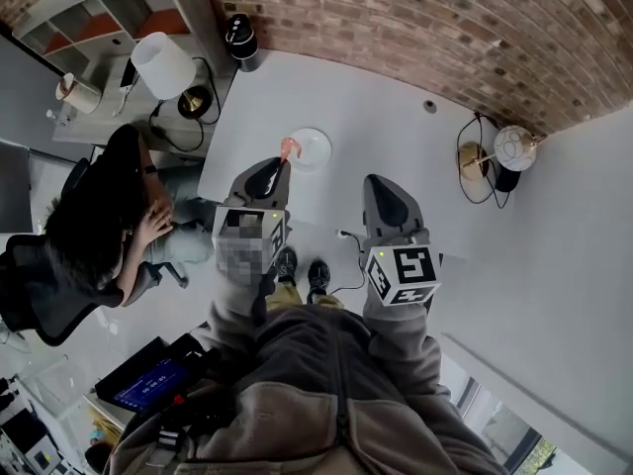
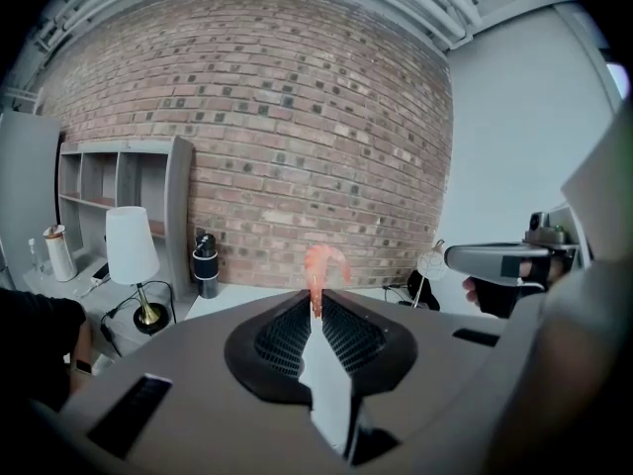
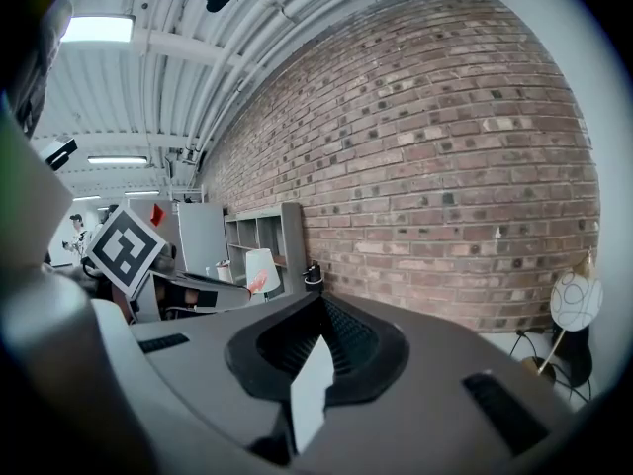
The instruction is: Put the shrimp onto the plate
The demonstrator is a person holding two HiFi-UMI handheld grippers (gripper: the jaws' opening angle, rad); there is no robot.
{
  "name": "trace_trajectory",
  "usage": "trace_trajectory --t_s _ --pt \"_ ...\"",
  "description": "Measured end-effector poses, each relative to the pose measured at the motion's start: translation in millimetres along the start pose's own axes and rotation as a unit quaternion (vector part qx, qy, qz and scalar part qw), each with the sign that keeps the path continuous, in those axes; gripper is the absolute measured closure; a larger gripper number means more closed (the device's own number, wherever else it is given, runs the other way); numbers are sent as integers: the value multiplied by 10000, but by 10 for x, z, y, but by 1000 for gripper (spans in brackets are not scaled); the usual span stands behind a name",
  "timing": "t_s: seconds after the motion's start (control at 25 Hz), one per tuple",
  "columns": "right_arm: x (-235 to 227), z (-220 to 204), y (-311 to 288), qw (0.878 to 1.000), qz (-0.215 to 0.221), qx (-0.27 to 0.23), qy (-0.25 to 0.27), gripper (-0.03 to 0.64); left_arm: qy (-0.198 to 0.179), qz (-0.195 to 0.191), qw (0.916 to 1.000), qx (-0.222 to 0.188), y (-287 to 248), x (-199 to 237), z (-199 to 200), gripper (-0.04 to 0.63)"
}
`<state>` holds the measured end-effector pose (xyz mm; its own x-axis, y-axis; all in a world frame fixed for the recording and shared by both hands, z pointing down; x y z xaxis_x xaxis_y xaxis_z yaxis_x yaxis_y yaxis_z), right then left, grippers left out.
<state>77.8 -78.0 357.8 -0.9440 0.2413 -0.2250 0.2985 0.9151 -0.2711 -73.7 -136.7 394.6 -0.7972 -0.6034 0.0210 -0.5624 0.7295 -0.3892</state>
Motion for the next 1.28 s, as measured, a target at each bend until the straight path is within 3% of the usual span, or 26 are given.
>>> trace_trajectory --t_s 0.52,0.96,1.28 --pt "-222 -672 -240 9970 -76 733 -246 615 164 -221 9955 903 -438 -97 -792 557" --pt "-403 -1181 -515 9908 -149 1269 -454 615 380 -348 9857 1605 -828 -72 -1465 557" --pt "-512 -1408 -710 9859 -201 1528 -658 615 557 -442 9792 1900 -1111 -5 -1753 557"
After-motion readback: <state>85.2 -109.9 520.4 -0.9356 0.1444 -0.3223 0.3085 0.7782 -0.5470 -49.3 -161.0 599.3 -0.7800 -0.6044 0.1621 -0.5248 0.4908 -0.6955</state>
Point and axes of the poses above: the fingertips, and each gripper's own axes: y backward along the fingers, x to its left, z out of its top, the point moved 2 cm from there along y, backward along the fingers, and after that the axes turned 10 degrees about -y, right-handed, at the moved point
